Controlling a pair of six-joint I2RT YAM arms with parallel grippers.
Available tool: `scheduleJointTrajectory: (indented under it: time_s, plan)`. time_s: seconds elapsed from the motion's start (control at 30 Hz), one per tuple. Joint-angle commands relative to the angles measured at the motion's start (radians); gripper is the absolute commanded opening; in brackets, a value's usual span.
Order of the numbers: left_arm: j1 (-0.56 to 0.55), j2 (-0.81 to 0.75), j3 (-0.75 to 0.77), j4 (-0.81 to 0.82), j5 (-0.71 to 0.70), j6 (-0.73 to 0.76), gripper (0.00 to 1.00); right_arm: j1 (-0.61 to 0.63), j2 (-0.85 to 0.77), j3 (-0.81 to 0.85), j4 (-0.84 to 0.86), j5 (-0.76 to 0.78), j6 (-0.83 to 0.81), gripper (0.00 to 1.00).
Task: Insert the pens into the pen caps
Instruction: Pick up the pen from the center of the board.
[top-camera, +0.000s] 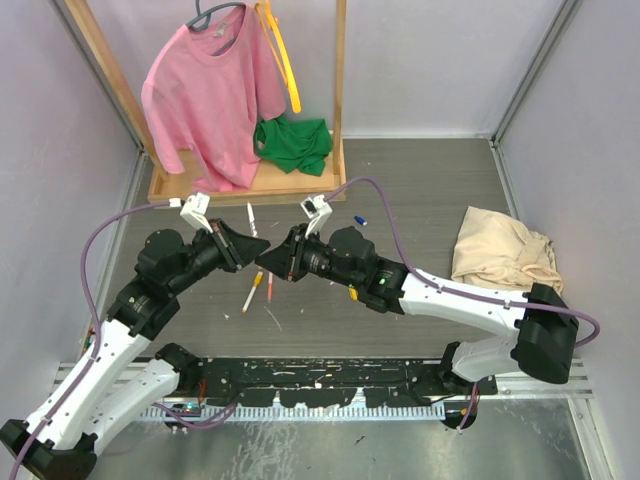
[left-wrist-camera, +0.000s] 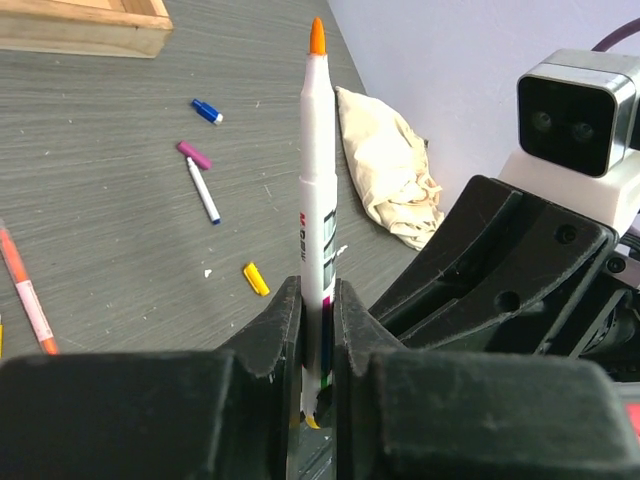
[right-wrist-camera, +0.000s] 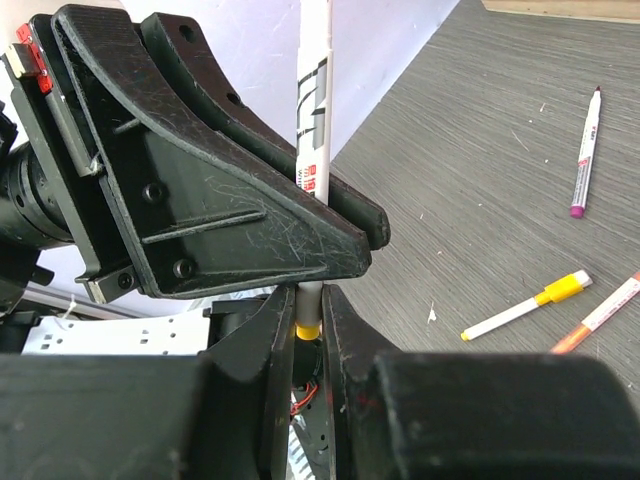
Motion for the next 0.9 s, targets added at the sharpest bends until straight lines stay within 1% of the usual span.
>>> scheduleJointTrajectory:
  time_s: [0.0,0.1,0.17,0.23,0.43,0.5,0.6,0.7,0.87]
  plan:
    - [0.004,-0.003,0.019,0.032,0.014,0.013,0.00,0.004,-0.007,0.052,-0.013,0.008,-0.035,0.11]
    - [0.004,0.006,0.030,0.003,0.007,0.034,0.00,0.005,-0.040,0.062,-0.088,0.031,-0.076,0.26]
    - [0.004,0.015,0.047,-0.039,-0.008,0.064,0.00,0.005,-0.067,0.064,-0.153,0.058,-0.109,0.33]
    - [0.004,0.021,0.060,-0.070,-0.017,0.096,0.00,0.005,-0.096,0.063,-0.224,0.086,-0.140,0.37]
    - [0.003,0.049,0.087,-0.147,-0.016,0.198,0.00,0.004,-0.163,0.061,-0.538,0.235,-0.201,0.42]
    - [0.004,0.053,0.087,-0.163,-0.013,0.216,0.00,-0.002,-0.166,0.064,-0.648,0.320,-0.205,0.43]
    - [0.004,0.045,0.076,-0.169,-0.002,0.232,0.00,-0.040,-0.135,0.079,-0.783,0.375,-0.198,0.46]
    - [0.004,0.036,0.065,-0.179,0.013,0.256,0.00,-0.094,-0.093,0.083,-0.851,0.384,-0.196,0.46]
    - [0.004,0.029,0.049,-0.179,0.037,0.284,0.00,-0.206,-0.015,0.060,-0.875,0.345,-0.221,0.46]
